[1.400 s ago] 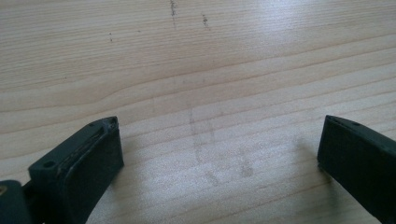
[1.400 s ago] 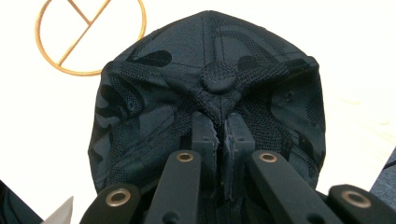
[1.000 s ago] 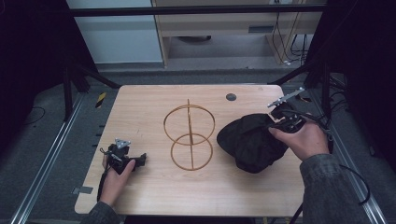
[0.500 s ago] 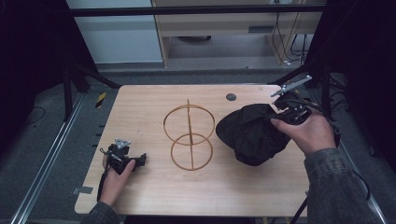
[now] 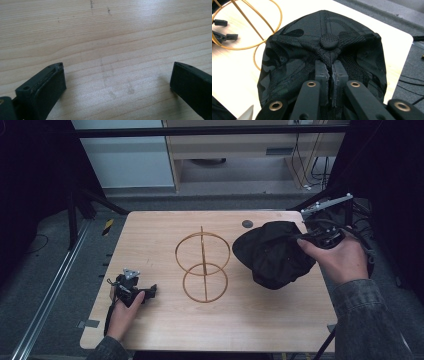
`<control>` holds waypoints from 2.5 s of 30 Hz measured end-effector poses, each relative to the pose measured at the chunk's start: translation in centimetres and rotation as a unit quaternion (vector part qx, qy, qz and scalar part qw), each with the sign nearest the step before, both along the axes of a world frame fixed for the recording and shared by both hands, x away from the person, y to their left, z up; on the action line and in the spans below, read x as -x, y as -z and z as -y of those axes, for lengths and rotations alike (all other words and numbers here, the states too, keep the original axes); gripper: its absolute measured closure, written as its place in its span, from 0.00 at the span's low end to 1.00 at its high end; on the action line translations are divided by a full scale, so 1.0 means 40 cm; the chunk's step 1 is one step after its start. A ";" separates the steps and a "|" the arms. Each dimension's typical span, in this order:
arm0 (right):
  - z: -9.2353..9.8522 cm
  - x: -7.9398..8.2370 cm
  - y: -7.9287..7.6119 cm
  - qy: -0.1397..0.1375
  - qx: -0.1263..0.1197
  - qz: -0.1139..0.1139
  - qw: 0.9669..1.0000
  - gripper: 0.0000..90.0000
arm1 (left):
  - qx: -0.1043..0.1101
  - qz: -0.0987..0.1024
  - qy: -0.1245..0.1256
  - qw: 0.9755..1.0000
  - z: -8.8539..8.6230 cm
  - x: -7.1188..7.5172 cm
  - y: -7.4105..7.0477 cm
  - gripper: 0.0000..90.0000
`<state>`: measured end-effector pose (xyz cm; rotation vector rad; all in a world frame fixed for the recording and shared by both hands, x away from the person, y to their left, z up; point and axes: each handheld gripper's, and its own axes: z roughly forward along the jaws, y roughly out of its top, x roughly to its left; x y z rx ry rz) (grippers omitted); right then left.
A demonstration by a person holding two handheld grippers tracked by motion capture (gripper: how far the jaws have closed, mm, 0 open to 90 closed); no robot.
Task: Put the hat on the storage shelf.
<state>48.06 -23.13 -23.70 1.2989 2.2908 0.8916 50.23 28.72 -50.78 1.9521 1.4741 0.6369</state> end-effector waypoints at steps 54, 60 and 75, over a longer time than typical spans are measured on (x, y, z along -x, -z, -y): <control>-0.090 0.024 -0.184 -0.013 -0.028 0.093 0.995 0.96 | -0.001 0.000 0.002 1.000 0.001 0.001 0.000 0.00; -0.102 0.022 -0.191 -0.016 -0.029 0.095 0.995 0.96 | -0.001 0.000 0.002 1.000 0.001 0.001 0.000 0.00; -0.153 0.014 -0.208 -0.034 -0.036 0.105 0.993 0.96 | 0.000 0.000 0.002 1.000 0.001 0.001 0.000 0.00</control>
